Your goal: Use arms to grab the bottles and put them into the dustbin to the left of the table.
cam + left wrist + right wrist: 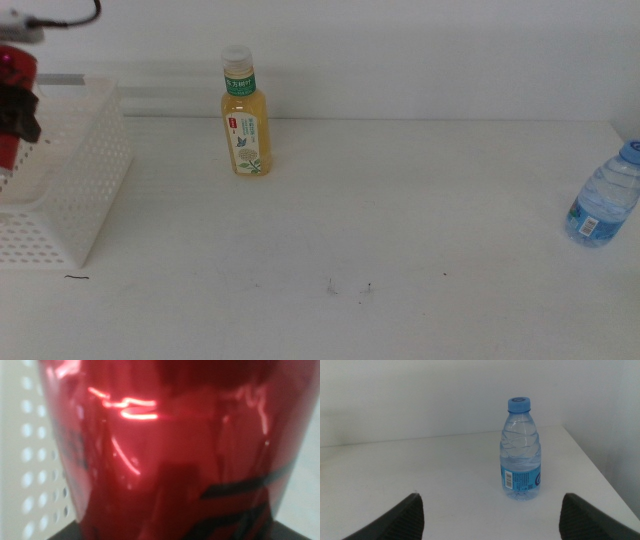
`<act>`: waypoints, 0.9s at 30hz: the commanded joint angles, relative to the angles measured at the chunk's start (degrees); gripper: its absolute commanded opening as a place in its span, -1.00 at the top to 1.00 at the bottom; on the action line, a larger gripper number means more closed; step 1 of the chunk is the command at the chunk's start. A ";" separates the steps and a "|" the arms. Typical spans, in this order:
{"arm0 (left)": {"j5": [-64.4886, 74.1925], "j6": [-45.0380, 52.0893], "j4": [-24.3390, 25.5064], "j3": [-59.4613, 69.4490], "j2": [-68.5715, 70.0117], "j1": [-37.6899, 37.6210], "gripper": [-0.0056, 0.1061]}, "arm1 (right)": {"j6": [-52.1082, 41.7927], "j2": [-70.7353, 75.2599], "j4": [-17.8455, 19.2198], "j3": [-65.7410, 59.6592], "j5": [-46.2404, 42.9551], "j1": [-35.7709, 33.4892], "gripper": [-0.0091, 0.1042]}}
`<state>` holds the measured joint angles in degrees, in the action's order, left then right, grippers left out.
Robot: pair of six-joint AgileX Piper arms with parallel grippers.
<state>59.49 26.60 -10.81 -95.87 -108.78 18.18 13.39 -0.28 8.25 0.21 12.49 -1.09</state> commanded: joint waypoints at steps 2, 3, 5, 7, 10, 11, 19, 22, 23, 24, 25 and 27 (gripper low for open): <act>-3.59 0.60 0.69 -0.76 -2.57 0.06 0.66 | -0.36 0.28 0.72 -0.21 -0.45 0.51 -0.78; -3.86 0.96 0.87 -0.76 -3.29 0.06 0.60 | -0.36 0.28 0.72 -0.21 -0.45 0.51 -0.78; -4.22 2.52 0.98 -0.76 -4.92 0.06 0.43 | -0.36 0.28 0.72 -0.21 -0.45 0.51 -0.78; -4.65 3.28 0.98 -0.76 -6.21 0.06 0.21 | -0.36 0.28 0.72 -0.21 -0.45 0.51 -0.78; -5.14 3.50 1.15 -0.76 -7.77 0.06 -0.21 | -0.36 0.28 0.72 -0.21 -0.45 0.51 -0.78; -5.39 3.72 1.42 -0.76 -8.03 0.06 -0.36 | -0.36 0.28 0.72 -0.21 -0.45 0.51 -0.78; -1.54 2.68 0.88 -1.18 -5.46 0.06 -0.78 | -0.36 0.28 0.72 -0.21 -0.45 0.51 -0.78; 0.49 0.80 0.65 -1.36 -0.29 -0.58 -0.78 | -0.36 0.28 0.72 -0.21 -0.45 0.51 -0.78; 1.24 -0.31 0.65 -1.36 1.80 -1.04 -0.78 | -0.36 0.28 0.72 -0.21 -0.45 0.51 -0.78; 1.76 -1.73 0.89 -1.11 3.93 -1.59 -0.78 | -0.36 0.28 0.72 -0.21 -0.45 0.51 -0.78; 1.76 -2.84 0.75 -0.31 6.16 -2.33 -0.78 | -0.36 0.28 0.72 -0.21 -0.45 0.51 -0.78; 0.90 -2.96 -0.34 2.82 10.54 -4.59 -0.78 | -0.36 0.28 0.72 -0.21 -0.45 0.51 -0.78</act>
<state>59.69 25.05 -9.82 -94.68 -101.48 15.24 13.39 -0.28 8.25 0.21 12.49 -1.09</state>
